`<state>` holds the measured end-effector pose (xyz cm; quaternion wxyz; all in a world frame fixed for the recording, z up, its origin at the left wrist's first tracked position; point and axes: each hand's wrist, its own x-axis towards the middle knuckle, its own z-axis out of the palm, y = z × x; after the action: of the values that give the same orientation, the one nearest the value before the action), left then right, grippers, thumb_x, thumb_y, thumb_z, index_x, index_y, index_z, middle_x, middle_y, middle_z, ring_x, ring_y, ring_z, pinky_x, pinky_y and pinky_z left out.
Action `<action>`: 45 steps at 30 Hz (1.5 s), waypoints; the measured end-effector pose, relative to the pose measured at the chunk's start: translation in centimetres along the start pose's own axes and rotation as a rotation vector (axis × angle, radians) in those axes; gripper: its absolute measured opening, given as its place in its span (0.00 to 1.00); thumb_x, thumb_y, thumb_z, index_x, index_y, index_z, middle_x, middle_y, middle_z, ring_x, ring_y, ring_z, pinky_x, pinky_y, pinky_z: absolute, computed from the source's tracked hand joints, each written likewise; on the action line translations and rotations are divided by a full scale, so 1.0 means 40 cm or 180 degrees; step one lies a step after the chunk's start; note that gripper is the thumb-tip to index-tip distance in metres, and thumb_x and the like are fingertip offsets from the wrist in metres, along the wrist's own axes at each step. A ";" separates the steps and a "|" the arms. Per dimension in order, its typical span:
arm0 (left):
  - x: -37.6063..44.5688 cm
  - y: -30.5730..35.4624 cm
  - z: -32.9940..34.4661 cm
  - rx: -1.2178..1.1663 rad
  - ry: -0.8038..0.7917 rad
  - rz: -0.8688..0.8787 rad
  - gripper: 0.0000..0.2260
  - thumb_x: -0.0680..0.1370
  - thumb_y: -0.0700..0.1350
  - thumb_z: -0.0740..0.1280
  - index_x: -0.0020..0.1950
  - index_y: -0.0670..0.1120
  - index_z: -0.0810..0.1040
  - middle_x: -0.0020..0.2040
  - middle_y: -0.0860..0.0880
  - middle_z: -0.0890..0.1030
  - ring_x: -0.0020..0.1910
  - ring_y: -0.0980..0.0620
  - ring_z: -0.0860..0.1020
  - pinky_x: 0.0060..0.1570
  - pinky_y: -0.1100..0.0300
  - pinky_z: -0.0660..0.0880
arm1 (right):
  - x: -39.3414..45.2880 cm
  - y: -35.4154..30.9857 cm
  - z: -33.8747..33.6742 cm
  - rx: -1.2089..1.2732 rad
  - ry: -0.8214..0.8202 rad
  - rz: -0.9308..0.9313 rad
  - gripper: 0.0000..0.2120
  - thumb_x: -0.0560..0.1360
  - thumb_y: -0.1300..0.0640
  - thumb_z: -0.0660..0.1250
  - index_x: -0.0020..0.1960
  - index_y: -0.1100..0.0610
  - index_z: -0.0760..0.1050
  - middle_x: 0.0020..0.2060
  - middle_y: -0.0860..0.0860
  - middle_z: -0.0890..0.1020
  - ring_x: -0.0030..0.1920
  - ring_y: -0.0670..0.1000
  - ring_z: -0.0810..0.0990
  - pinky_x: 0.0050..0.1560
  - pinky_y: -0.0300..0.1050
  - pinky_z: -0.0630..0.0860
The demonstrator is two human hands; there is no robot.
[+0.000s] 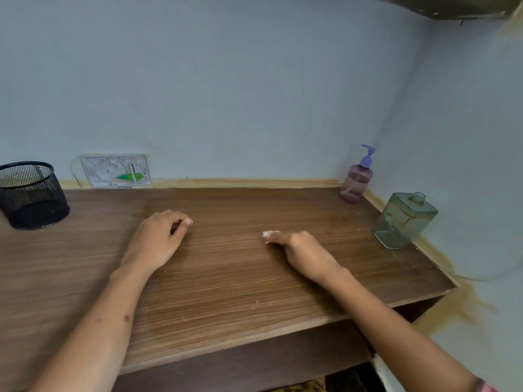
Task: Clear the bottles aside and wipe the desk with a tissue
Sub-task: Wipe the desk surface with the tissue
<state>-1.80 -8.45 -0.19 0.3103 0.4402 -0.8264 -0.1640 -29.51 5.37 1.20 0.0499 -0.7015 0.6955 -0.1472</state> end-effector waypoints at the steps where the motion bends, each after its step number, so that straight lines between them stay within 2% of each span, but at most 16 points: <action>1: 0.001 0.000 0.000 0.0014 -0.0005 0.0007 0.10 0.80 0.49 0.61 0.55 0.52 0.81 0.48 0.53 0.80 0.47 0.53 0.75 0.46 0.57 0.69 | -0.005 0.042 -0.015 -0.0062 0.0071 0.0279 0.28 0.73 0.72 0.58 0.67 0.50 0.74 0.67 0.47 0.75 0.68 0.45 0.72 0.72 0.40 0.63; 5: 0.003 -0.001 0.003 0.0064 -0.0038 0.0032 0.10 0.80 0.49 0.61 0.55 0.52 0.81 0.49 0.53 0.80 0.46 0.53 0.74 0.45 0.57 0.69 | -0.048 0.164 -0.046 -0.0097 0.0310 0.1412 0.25 0.76 0.69 0.56 0.67 0.49 0.74 0.64 0.53 0.78 0.65 0.54 0.76 0.68 0.49 0.70; 7: 0.005 0.000 0.003 0.0052 -0.0031 0.0045 0.10 0.80 0.49 0.61 0.55 0.52 0.81 0.49 0.53 0.80 0.46 0.53 0.74 0.45 0.57 0.69 | -0.073 0.139 -0.038 -0.0147 0.0399 0.1672 0.25 0.76 0.69 0.55 0.66 0.50 0.74 0.62 0.56 0.79 0.62 0.58 0.77 0.65 0.50 0.72; 9: 0.006 0.001 0.004 0.0047 -0.0025 0.0066 0.10 0.80 0.49 0.61 0.55 0.52 0.81 0.49 0.53 0.80 0.46 0.53 0.74 0.46 0.57 0.69 | -0.094 0.058 -0.021 -0.0203 0.0510 0.1627 0.24 0.76 0.69 0.54 0.66 0.53 0.75 0.59 0.57 0.80 0.60 0.59 0.78 0.63 0.50 0.72; 12: 0.008 0.001 0.008 0.0070 -0.0033 0.0089 0.10 0.81 0.50 0.61 0.55 0.51 0.81 0.49 0.53 0.80 0.46 0.54 0.74 0.46 0.58 0.69 | -0.119 -0.113 0.022 0.0050 0.0583 0.0863 0.26 0.73 0.71 0.55 0.65 0.53 0.74 0.61 0.53 0.80 0.62 0.55 0.78 0.65 0.44 0.70; 14: 0.005 0.000 0.007 0.0082 -0.0042 0.0092 0.10 0.80 0.50 0.61 0.54 0.51 0.81 0.49 0.53 0.80 0.46 0.54 0.74 0.45 0.57 0.69 | -0.137 -0.233 0.056 0.0429 0.0296 0.0134 0.27 0.73 0.71 0.56 0.69 0.54 0.71 0.66 0.51 0.76 0.68 0.50 0.72 0.70 0.35 0.62; 15: 0.003 0.000 0.006 0.0071 -0.0038 0.0094 0.10 0.80 0.50 0.61 0.54 0.51 0.81 0.48 0.53 0.80 0.47 0.53 0.75 0.46 0.57 0.70 | -0.149 -0.285 0.076 0.0578 0.0088 -0.0231 0.26 0.74 0.70 0.57 0.70 0.55 0.70 0.68 0.52 0.74 0.70 0.49 0.70 0.72 0.33 0.59; 18: -0.004 -0.001 0.002 -0.0011 -0.0003 0.0089 0.09 0.80 0.49 0.62 0.53 0.52 0.81 0.47 0.53 0.81 0.47 0.52 0.77 0.46 0.56 0.71 | -0.183 -0.373 0.117 0.0712 -0.0356 -0.1128 0.28 0.72 0.72 0.58 0.71 0.60 0.68 0.71 0.56 0.70 0.72 0.52 0.67 0.75 0.41 0.58; 21: -0.009 0.001 -0.001 -0.0016 -0.0006 0.0077 0.08 0.80 0.48 0.62 0.53 0.52 0.81 0.46 0.54 0.80 0.47 0.52 0.77 0.46 0.56 0.71 | -0.197 -0.336 0.104 0.0722 -0.0506 -0.1240 0.32 0.67 0.76 0.59 0.70 0.60 0.70 0.72 0.54 0.69 0.73 0.48 0.65 0.75 0.38 0.56; 25: -0.012 0.004 -0.002 0.0009 -0.0010 0.0101 0.09 0.80 0.48 0.62 0.53 0.51 0.81 0.45 0.55 0.78 0.47 0.53 0.76 0.45 0.58 0.69 | -0.241 -0.210 0.047 0.0774 -0.0299 -0.0718 0.33 0.70 0.74 0.60 0.71 0.52 0.70 0.71 0.45 0.69 0.72 0.37 0.62 0.74 0.33 0.55; 28: -0.011 0.004 0.000 0.0010 -0.0024 0.0094 0.09 0.80 0.49 0.62 0.53 0.52 0.81 0.45 0.55 0.78 0.47 0.53 0.76 0.45 0.58 0.69 | -0.284 -0.081 0.002 0.0432 0.0200 0.0046 0.32 0.72 0.75 0.60 0.69 0.49 0.71 0.68 0.40 0.69 0.69 0.31 0.62 0.73 0.36 0.59; 31: -0.010 0.003 0.000 0.0008 -0.0009 0.0093 0.09 0.80 0.49 0.61 0.54 0.51 0.81 0.46 0.54 0.79 0.47 0.52 0.76 0.45 0.57 0.69 | -0.320 0.022 -0.042 0.0023 0.0647 0.1059 0.28 0.75 0.73 0.58 0.68 0.49 0.72 0.67 0.44 0.73 0.68 0.40 0.69 0.72 0.36 0.61; 33: -0.010 0.003 -0.001 0.0020 -0.0005 0.0091 0.10 0.81 0.49 0.61 0.54 0.51 0.81 0.46 0.53 0.80 0.46 0.52 0.76 0.45 0.57 0.70 | -0.329 0.049 -0.052 -0.0148 0.0816 0.1641 0.25 0.77 0.71 0.56 0.68 0.51 0.73 0.67 0.48 0.75 0.67 0.48 0.73 0.68 0.40 0.66; 37: -0.009 0.001 0.000 0.0039 -0.0002 0.0064 0.10 0.80 0.49 0.62 0.54 0.50 0.81 0.46 0.52 0.80 0.47 0.51 0.76 0.45 0.56 0.71 | -0.279 0.000 -0.034 -0.0161 0.0939 0.2122 0.23 0.77 0.71 0.54 0.68 0.58 0.71 0.62 0.55 0.78 0.61 0.56 0.78 0.61 0.47 0.74; 41: -0.011 -0.002 -0.002 0.0005 -0.0024 0.0042 0.09 0.80 0.48 0.62 0.53 0.51 0.81 0.47 0.53 0.80 0.47 0.51 0.77 0.46 0.55 0.72 | -0.160 -0.090 0.009 -0.0068 0.0918 0.1778 0.22 0.75 0.70 0.55 0.65 0.57 0.73 0.61 0.54 0.79 0.60 0.56 0.78 0.61 0.46 0.72; 45: -0.012 -0.009 -0.004 -0.0038 -0.0025 -0.0003 0.08 0.80 0.48 0.63 0.52 0.52 0.81 0.47 0.53 0.80 0.48 0.51 0.78 0.48 0.54 0.74 | -0.076 -0.259 0.072 0.0211 0.0510 0.0458 0.26 0.72 0.72 0.56 0.68 0.58 0.71 0.65 0.56 0.76 0.66 0.55 0.74 0.68 0.46 0.69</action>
<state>-1.26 -8.23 -0.43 0.3096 0.4381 -0.8265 -0.1709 -18.72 8.29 0.90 0.0277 -0.6336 0.7406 -0.2218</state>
